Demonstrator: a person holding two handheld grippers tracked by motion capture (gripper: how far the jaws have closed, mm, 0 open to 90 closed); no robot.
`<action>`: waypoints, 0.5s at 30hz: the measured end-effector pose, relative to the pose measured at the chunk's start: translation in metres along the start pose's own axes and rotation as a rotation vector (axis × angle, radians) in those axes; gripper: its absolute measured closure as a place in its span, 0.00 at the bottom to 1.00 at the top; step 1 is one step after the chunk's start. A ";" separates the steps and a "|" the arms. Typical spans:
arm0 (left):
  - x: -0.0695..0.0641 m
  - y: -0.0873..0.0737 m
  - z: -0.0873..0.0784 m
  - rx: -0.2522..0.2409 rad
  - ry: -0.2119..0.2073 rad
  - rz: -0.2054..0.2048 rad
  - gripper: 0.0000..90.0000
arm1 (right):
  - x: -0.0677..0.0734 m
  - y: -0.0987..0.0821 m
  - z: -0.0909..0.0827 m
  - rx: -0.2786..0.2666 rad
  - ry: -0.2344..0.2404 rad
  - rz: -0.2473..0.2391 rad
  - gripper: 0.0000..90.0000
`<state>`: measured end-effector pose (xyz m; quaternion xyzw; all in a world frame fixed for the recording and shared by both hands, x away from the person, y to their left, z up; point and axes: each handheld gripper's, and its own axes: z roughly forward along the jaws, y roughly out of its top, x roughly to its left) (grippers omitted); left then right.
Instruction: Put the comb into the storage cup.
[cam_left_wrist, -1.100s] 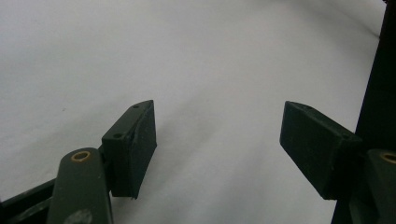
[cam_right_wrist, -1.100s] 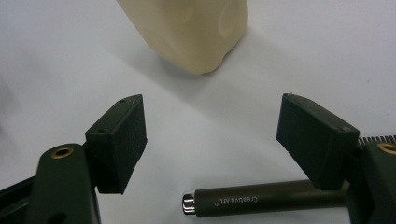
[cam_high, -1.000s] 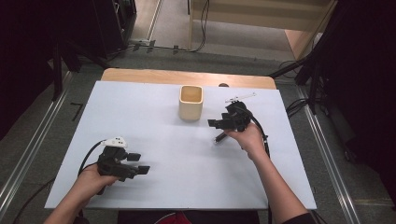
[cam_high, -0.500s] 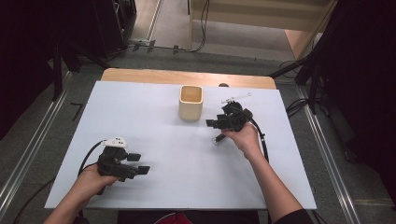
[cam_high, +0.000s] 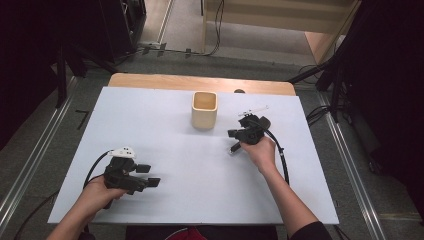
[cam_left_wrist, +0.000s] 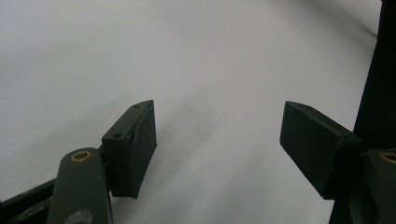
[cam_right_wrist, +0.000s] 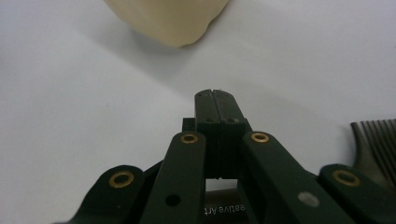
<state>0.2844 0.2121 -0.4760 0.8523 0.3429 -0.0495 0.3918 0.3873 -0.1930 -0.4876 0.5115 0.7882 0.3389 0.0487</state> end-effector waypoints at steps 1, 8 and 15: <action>0.000 0.000 0.000 0.000 0.000 0.000 0.31 | 0.000 0.000 0.000 0.000 0.000 0.000 0.97; 0.000 0.000 -0.001 -0.004 0.002 -0.001 0.31 | -0.002 -0.004 0.008 0.051 0.016 0.015 0.97; 0.000 0.000 -0.001 -0.006 0.004 -0.001 0.31 | -0.007 -0.010 0.012 0.071 0.026 0.044 0.97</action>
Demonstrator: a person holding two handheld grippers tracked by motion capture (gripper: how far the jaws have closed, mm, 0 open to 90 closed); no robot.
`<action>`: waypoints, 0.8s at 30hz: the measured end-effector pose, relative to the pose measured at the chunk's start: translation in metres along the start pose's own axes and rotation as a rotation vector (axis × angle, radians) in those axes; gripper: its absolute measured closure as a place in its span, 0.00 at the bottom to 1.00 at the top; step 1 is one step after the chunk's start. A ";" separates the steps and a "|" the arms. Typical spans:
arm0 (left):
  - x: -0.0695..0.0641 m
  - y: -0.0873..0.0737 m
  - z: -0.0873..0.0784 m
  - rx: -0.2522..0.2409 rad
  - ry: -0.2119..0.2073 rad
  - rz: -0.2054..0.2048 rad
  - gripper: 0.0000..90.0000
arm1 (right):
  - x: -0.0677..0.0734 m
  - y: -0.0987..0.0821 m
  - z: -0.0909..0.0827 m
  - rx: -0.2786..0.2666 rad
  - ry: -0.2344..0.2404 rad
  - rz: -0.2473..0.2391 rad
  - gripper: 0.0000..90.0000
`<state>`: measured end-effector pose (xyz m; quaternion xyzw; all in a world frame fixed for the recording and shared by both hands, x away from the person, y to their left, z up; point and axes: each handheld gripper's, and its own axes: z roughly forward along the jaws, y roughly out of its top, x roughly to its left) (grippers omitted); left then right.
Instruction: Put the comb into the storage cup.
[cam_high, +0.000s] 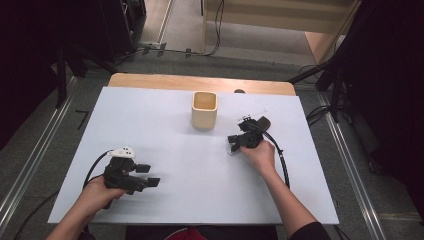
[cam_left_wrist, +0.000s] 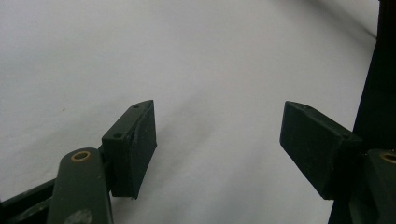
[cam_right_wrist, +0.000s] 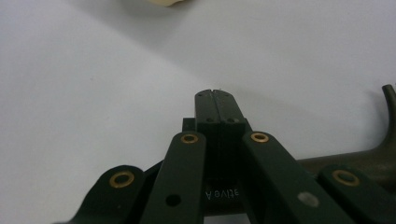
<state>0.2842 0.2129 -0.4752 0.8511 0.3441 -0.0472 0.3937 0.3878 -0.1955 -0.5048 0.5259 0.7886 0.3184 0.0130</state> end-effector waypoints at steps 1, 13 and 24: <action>0.000 0.000 0.000 -0.001 0.000 0.000 0.31 | 0.000 0.000 -0.001 0.004 0.002 0.003 0.97; 0.000 0.000 -0.001 -0.004 -0.003 -0.001 0.31 | -0.001 -0.005 -0.005 0.014 -0.009 -0.004 0.97; 0.000 0.000 -0.001 -0.004 -0.001 -0.001 0.31 | -0.002 -0.009 -0.009 0.028 -0.009 -0.010 0.97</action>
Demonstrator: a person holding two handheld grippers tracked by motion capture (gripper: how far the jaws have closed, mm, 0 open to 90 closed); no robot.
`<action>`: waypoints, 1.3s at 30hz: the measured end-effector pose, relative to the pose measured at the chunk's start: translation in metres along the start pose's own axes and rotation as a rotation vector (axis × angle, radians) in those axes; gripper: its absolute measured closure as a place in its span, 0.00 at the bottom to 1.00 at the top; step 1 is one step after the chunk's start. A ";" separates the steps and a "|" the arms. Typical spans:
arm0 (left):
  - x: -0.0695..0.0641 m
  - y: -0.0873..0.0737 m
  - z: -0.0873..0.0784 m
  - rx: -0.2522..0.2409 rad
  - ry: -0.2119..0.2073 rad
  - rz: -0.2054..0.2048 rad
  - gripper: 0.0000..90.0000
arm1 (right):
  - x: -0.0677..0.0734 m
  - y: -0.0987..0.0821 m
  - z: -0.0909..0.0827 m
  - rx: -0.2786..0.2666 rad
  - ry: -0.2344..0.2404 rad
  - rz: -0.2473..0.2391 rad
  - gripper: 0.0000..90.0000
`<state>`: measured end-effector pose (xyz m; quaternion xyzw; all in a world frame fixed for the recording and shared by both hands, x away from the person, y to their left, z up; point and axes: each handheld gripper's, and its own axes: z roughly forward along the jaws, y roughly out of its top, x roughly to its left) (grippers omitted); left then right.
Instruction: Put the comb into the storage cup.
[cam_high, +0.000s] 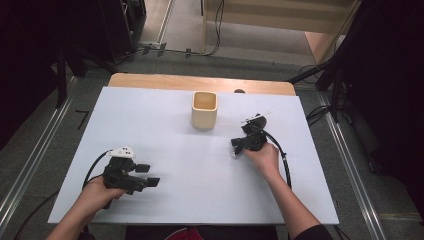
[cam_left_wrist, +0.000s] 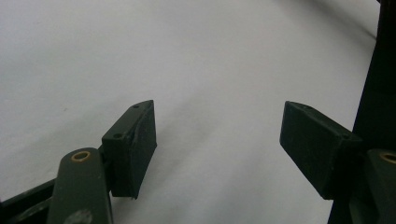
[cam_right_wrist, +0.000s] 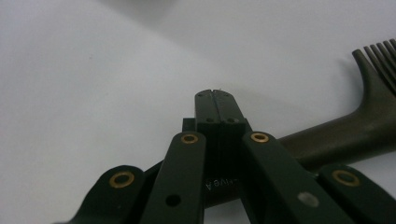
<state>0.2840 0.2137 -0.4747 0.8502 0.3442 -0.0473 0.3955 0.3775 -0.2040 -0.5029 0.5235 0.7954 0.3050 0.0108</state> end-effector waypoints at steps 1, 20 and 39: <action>0.000 0.000 0.000 0.000 0.000 0.000 0.31 | 0.000 0.000 0.000 0.000 0.000 0.000 0.97; 0.000 0.000 0.000 0.002 0.002 0.001 0.31 | -0.010 -0.012 -0.012 0.025 -0.002 0.007 0.97; 0.000 0.000 0.000 0.003 0.002 0.002 0.31 | -0.025 -0.021 -0.025 0.040 -0.032 0.039 0.97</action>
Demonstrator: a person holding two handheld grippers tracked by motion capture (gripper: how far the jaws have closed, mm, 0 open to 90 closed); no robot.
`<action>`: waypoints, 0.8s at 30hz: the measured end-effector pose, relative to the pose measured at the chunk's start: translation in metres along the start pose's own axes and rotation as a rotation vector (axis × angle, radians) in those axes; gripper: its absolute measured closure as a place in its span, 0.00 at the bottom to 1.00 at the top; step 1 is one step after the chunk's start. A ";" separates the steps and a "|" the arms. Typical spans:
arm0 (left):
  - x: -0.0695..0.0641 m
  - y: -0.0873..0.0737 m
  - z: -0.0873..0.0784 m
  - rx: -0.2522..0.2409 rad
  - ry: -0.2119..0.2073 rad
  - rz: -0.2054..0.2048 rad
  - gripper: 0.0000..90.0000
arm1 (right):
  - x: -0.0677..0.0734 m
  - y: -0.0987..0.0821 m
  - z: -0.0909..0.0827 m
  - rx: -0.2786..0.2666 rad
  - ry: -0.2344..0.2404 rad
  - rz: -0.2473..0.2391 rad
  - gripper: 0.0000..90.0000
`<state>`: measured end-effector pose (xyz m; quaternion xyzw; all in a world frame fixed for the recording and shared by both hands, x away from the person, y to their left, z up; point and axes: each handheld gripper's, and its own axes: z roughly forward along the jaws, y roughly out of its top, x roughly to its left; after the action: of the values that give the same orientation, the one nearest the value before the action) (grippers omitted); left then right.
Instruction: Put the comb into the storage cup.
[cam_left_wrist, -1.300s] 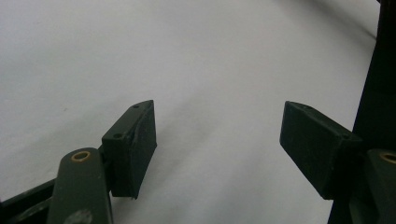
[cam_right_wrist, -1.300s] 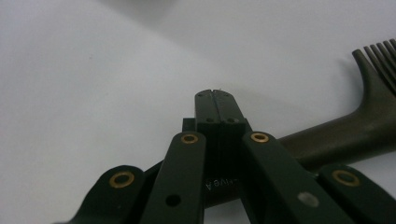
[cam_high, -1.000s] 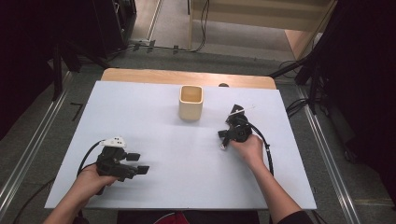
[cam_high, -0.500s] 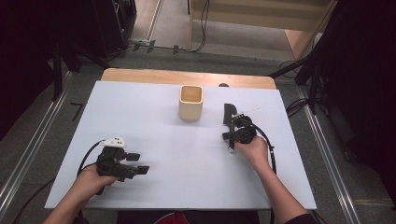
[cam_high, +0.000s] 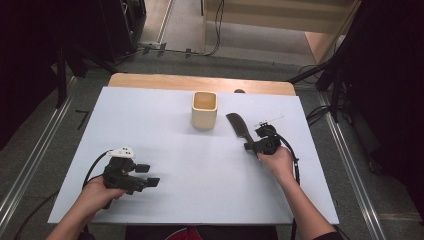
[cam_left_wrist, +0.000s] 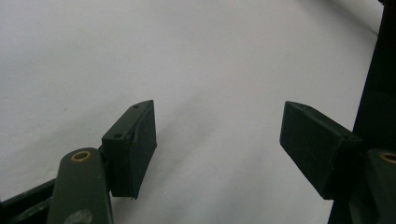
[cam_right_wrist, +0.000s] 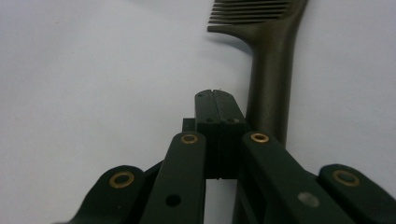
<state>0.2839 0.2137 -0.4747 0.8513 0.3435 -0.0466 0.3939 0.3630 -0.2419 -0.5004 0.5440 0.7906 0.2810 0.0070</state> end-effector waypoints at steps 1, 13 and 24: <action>0.000 0.000 0.000 -0.001 0.000 -0.001 0.31 | -0.001 0.000 0.000 -0.002 -0.002 -0.001 0.97; 0.000 0.000 0.000 -0.001 0.000 -0.002 0.31 | -0.008 -0.002 -0.004 -0.002 -0.002 0.017 0.97; 0.000 0.000 0.000 -0.001 -0.001 -0.001 0.31 | -0.008 -0.003 -0.007 -0.014 0.012 0.008 0.97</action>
<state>0.2839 0.2141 -0.4746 0.8509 0.3436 -0.0469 0.3946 0.3612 -0.2526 -0.4979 0.5456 0.7863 0.2898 0.0051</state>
